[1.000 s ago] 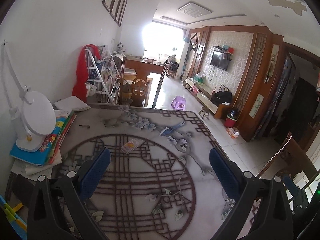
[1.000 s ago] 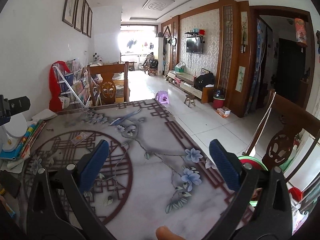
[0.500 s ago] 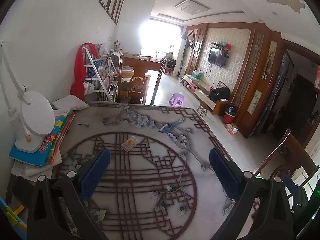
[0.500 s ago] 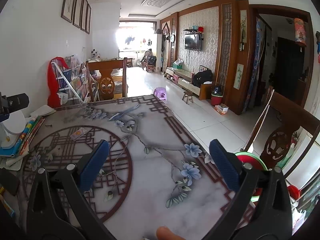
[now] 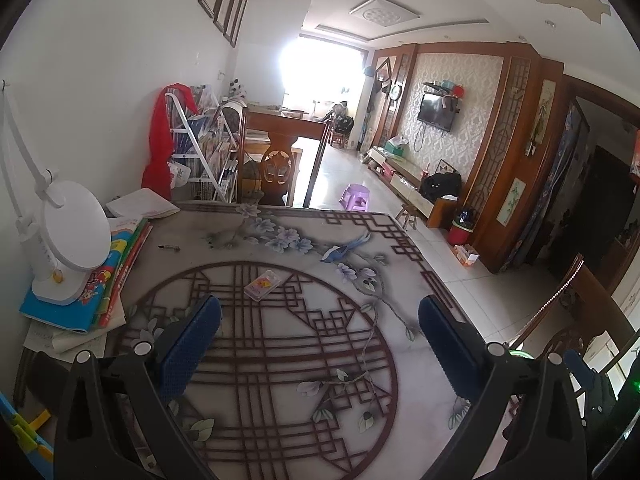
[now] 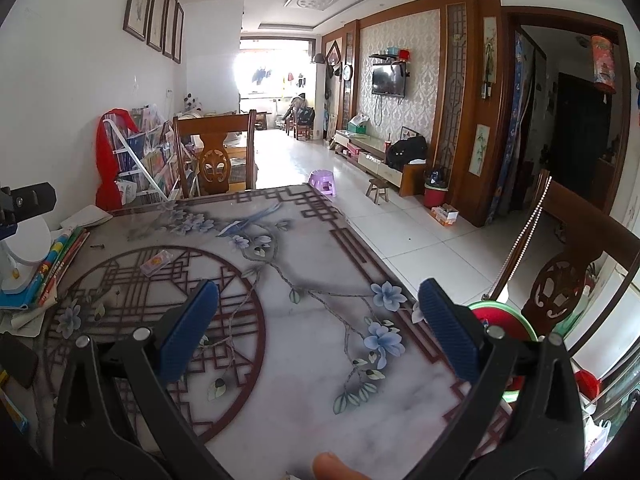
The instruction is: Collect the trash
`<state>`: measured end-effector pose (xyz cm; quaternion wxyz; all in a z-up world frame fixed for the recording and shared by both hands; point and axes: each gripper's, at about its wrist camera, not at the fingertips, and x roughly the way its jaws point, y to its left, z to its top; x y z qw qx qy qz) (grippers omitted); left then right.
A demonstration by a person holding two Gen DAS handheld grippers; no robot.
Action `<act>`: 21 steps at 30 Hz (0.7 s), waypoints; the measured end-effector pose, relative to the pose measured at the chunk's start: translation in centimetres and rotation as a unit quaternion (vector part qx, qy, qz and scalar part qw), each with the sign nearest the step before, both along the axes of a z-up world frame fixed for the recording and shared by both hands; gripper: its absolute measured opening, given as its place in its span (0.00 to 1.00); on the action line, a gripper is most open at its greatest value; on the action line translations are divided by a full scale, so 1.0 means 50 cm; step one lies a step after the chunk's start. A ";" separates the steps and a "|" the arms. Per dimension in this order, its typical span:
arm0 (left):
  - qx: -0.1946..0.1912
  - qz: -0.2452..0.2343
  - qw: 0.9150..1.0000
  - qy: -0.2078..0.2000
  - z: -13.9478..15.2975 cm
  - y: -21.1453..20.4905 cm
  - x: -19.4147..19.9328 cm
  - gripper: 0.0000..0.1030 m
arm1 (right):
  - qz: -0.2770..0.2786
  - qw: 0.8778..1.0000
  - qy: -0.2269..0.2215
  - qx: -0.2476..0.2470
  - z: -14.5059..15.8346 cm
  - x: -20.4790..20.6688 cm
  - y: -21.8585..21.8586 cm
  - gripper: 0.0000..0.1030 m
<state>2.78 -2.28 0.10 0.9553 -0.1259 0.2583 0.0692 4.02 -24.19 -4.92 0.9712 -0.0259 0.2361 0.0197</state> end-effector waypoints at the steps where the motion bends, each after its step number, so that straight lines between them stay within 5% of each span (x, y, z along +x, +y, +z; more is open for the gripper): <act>1: 0.000 0.000 1.000 0.001 -0.002 0.002 0.001 0.92 | 0.000 1.000 0.001 -0.001 -0.001 -0.001 0.001 0.96; 21: 0.012 0.010 1.000 0.011 -0.010 -0.002 0.012 0.92 | 0.009 1.000 0.023 -0.011 -0.052 0.019 -0.009 0.96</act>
